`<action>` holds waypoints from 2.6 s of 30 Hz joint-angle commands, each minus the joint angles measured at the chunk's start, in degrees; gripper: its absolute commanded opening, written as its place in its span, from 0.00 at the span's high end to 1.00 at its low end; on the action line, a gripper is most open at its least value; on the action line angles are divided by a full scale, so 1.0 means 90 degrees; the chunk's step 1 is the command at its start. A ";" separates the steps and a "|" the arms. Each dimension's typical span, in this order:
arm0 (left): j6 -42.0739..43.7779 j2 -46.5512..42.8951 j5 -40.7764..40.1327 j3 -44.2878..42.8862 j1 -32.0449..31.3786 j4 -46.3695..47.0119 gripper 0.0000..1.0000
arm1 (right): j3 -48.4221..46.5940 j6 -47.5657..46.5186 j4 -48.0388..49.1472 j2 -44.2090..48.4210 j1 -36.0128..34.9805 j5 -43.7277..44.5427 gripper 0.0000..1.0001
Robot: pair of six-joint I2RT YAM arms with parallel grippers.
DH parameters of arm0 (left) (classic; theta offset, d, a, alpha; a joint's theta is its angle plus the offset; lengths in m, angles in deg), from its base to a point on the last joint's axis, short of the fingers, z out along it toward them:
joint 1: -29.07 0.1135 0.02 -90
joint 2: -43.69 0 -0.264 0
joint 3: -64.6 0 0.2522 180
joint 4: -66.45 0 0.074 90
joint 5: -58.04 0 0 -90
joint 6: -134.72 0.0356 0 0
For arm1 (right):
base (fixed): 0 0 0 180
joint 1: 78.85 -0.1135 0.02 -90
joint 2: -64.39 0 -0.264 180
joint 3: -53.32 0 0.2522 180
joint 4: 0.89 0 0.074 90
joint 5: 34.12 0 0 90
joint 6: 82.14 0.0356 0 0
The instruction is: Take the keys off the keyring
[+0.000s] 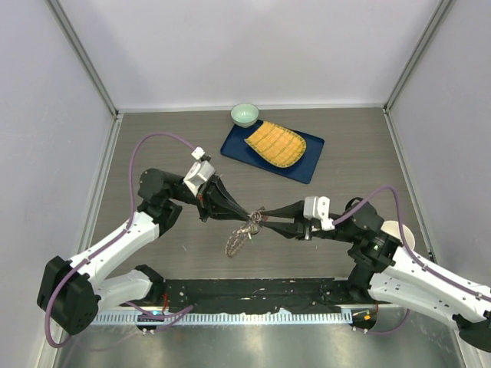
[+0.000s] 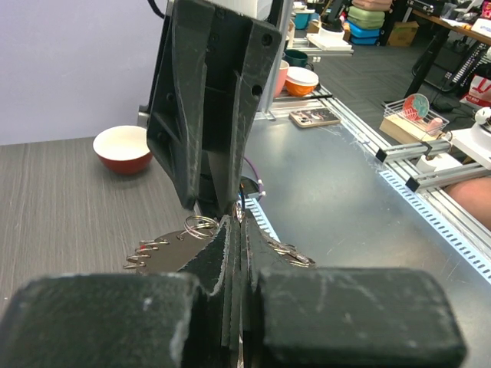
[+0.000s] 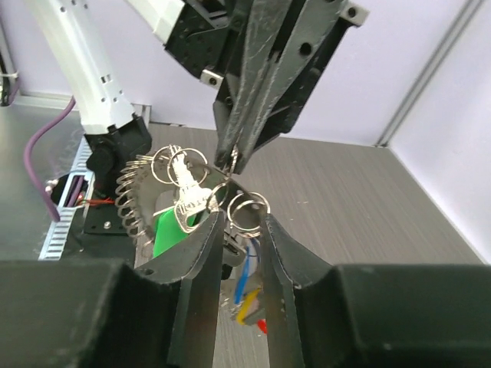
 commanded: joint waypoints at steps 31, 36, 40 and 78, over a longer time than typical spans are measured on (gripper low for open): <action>0.1427 -0.0245 -0.0145 -0.0551 -0.0016 -0.1373 1.00 | -0.0097 0.0663 0.0537 -0.0548 -0.0026 -0.0253 0.70; 0.1466 -0.0245 -0.0155 -0.0551 -0.0016 -0.1431 1.00 | -0.0048 0.0751 0.0498 -0.0557 -0.0026 -0.0380 0.69; 0.1485 -0.0255 -0.0164 -0.0551 -0.0016 -0.1451 1.00 | -0.0038 0.0722 0.0429 -0.0577 -0.0026 -0.0331 0.70; 0.3233 -0.0343 -0.0418 -0.0687 -0.0104 -0.3931 1.00 | -0.1942 -0.2129 -0.1935 -0.1211 -0.0045 0.0656 0.99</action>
